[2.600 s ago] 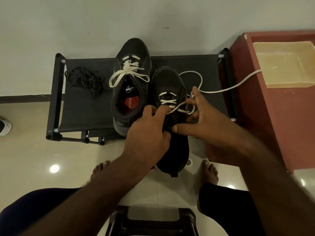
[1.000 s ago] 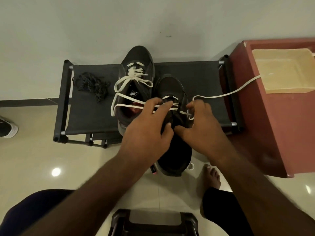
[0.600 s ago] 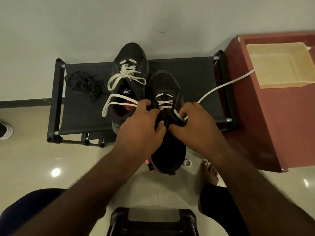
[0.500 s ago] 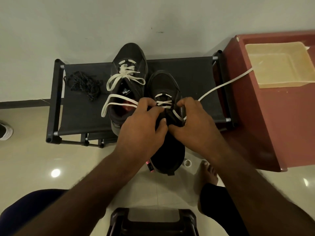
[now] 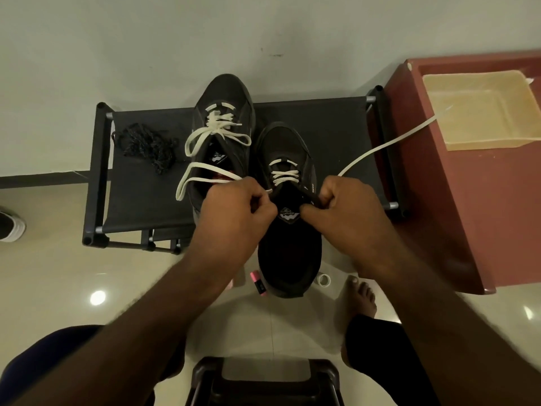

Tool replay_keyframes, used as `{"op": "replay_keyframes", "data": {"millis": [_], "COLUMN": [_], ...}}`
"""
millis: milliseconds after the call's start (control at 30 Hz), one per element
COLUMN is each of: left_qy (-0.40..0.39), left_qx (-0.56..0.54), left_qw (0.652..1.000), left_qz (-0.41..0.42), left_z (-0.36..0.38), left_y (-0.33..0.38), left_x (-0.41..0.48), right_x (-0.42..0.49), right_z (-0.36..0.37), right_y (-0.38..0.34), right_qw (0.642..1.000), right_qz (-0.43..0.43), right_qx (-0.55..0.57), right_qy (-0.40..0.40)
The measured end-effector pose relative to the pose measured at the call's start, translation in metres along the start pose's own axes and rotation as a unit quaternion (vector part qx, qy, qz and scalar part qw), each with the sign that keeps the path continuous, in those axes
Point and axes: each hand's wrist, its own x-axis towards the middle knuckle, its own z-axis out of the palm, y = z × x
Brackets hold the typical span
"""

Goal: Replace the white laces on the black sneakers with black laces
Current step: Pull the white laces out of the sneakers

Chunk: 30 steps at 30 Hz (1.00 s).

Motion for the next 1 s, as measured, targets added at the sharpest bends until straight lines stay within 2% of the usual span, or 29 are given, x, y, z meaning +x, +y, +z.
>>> {"op": "replay_keyframes", "data": {"millis": [100,233,400,667,833,900,1000], "left_qy": [-0.028,0.007,-0.057,0.007,0.034,0.031,-0.016], "left_qx": [0.009,0.060,0.155,0.149,-0.027,-0.022,0.083], "left_qw": [0.999,0.993,0.980,0.986,0.999,0.999,0.992], "left_qz": [0.030,0.098,0.112,0.078,-0.003,0.033,0.092], "left_z": [0.003,0.002,0.014,0.028,0.027,0.025,0.027], "left_y": [0.001,0.004,0.007,0.010,0.009,0.010,0.008], "left_x": [-0.004,0.004,0.010,0.015,0.017,0.015,0.012], "right_x": [-0.004,-0.007,-0.009,-0.009,-0.006,-0.005,-0.006], "right_z": [0.002,0.006,0.005,0.006,0.000,0.000,0.003], "right_y": [-0.003,-0.007,-0.006,-0.005,-0.001,-0.001,-0.001], "right_qw": [0.998,0.989,0.993,0.993,0.995,0.995,0.993], "right_qz": [-0.032,-0.059,-0.022,-0.015,-0.001,-0.002,-0.012], "right_qx": [-0.038,-0.083,-0.071,-0.053,-0.010,-0.003,-0.002], "right_qy": [-0.048,-0.111,-0.091,-0.107,-0.101,-0.103,-0.121]}}
